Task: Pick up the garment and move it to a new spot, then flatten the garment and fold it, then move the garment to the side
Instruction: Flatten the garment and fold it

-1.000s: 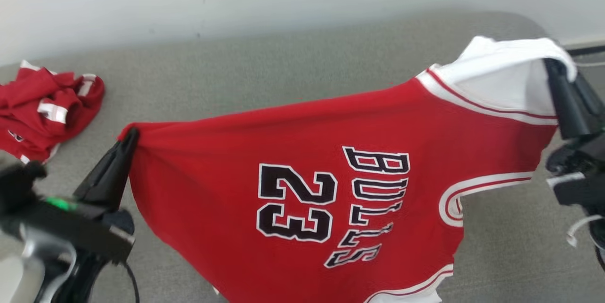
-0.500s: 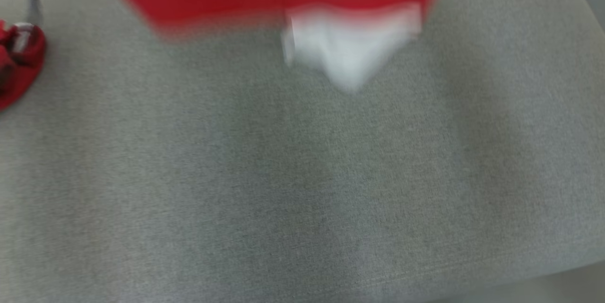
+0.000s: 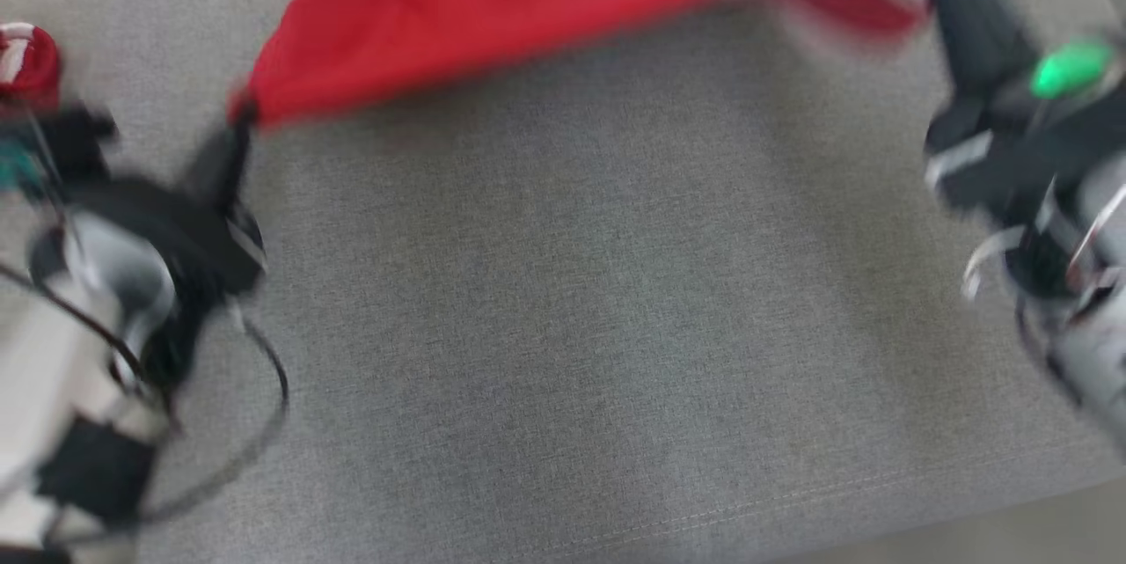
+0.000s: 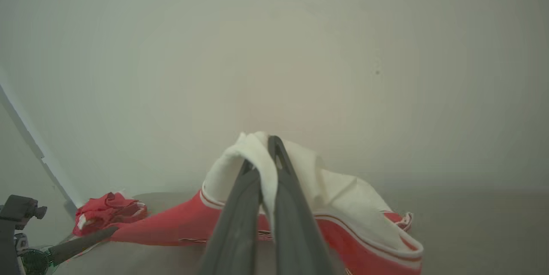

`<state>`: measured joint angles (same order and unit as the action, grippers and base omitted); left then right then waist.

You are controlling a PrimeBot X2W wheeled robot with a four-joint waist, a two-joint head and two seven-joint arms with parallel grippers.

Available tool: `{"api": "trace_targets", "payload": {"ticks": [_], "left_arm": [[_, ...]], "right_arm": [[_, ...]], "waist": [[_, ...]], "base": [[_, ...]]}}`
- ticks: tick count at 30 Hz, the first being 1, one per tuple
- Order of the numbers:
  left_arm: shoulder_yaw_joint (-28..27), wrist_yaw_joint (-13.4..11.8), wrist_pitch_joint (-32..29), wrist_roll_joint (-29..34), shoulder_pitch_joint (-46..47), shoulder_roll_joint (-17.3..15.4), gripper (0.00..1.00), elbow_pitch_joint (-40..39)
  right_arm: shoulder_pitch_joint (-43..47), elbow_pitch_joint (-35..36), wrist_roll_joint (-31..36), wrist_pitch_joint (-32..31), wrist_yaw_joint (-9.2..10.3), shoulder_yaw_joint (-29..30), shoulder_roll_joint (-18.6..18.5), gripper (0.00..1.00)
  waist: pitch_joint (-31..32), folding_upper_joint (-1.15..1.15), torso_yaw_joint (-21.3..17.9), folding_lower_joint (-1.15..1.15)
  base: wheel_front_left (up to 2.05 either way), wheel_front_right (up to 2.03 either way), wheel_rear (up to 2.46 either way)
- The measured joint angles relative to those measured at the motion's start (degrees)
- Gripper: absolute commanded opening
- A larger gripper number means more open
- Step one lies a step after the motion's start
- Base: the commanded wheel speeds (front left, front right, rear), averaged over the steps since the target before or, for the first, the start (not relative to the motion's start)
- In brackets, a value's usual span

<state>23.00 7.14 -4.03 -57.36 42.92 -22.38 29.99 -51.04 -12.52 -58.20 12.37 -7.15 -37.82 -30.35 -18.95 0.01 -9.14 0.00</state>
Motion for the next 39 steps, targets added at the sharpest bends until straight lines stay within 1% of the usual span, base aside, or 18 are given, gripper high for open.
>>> {"api": "trace_targets", "payload": {"ticks": [4,8,14,18,21,25,29,30,31,32,33,34,36,37,39], "left_arm": [[2.9,0.0,2.1,0.1,-7.6,1.0,0.0,1.3],[5.5,0.0,4.3,0.9,-11.4,1.3,0.0,1.4],[7.0,0.0,10.1,3.7,-15.0,0.8,0.0,1.3],[8.0,0.0,14.4,4.9,-17.6,0.8,0.0,-0.4],[9.6,0.0,16.7,5.4,-20.1,0.7,0.0,-1.5],[10.6,0.0,16.8,6.0,-21.3,0.7,0.0,-1.6],[12.0,0.0,17.3,7.7,-21.5,0.7,0.0,-1.2],[12.3,0.0,17.3,8.1,-21.9,0.7,0.1,-1.1],[12.6,0.0,17.3,8.4,-22.3,0.7,0.33,-0.8],[12.9,0.0,17.3,8.5,-22.6,0.7,0.63,-0.4],[12.9,0.0,17.3,8.5,-22.8,0.7,0.85,-0.3],[12.9,0.0,17.5,8.5,-23.0,0.7,1.0,0.0],[13.0,0.0,17.5,8.6,-23.1,0.7,1.0,1.0],[13.0,0.0,17.6,8.6,-23.3,0.7,1.0,1.4],[13.2,0.0,17.6,8.6,-23.7,0.7,1.0,1.8]], "right_arm": [[10.8,-1.4,-1.2,0.9,0.0,-1.4,-0.3,0.0],[18.1,-4.0,-2.4,1.4,0.0,-2.7,-0.7,0.0],[21.8,-4.8,-2.8,1.9,0.0,-4.3,-1.3,0.0],[25.8,-4.6,-2.4,1.9,0.0,-4.1,-3.0,0.0],[28.6,-4.6,-2.4,1.9,0.0,-3.1,-3.4,0.0],[30.5,-4.6,-2.1,1.9,0.0,-3.1,-3.6,0.0],[31.5,-4.8,0.0,1.9,0.0,-5.3,-3.6,0.0],[31.9,-4.9,0.1,1.9,0.0,-5.7,-3.6,0.0],[32.2,-5.2,0.4,1.9,0.0,-6.1,-3.6,0.0],[32.3,-5.5,0.8,1.9,0.0,-6.5,-3.6,0.0],[32.3,-5.8,1.3,1.9,0.0,-7.0,-3.6,0.0],[32.3,-6.1,1.8,1.9,0.0,-7.5,-3.6,0.0],[32.3,-6.8,2.6,1.9,0.0,-8.1,-3.4,0.5],[32.3,-7.2,2.9,1.9,0.0,-8.4,-3.4,1.0],[32.3,-8.2,3.3,1.9,0.0,-9.0,-3.4,1.0]], "waist": [[1.2,0.0,0.0,0.0],[2.2,0.0,0.0,-0.01],[3.4,-0.01,0.1,-0.01],[4.2,-0.01,0.5,-0.01],[4.8,-0.01,1.1,-0.01],[5.4,-0.01,1.7,-0.01],[6.5,-0.01,2.4,-0.01],[6.8,-0.01,2.5,-0.01],[7.0,-0.01,2.6,-0.01],[7.3,-0.01,2.7,-0.01],[7.5,-0.01,2.8,-0.01],[7.7,-0.01,2.9,-0.01],[8.2,-0.01,3.0,-0.01],[8.4,-0.01,3.0,-0.01],[8.9,-0.01,2.9,-0.01]], "base": [[0.0,0.0,0.0],[0.0,0.0,0.0],[0.0,0.0,0.0],[0.0,0.0,0.0],[0.0,0.0,0.0],[0.0,0.0,0.0],[0.0,0.0,0.0],[0.0,0.0,0.0],[0.0,0.0,0.0],[0.0,0.0,0.0],[0.0,0.0,0.0],[0.0,0.0,0.0],[0.0,0.0,0.0],[0.0,0.0,0.0],[0.0,0.0,0.0]]}}
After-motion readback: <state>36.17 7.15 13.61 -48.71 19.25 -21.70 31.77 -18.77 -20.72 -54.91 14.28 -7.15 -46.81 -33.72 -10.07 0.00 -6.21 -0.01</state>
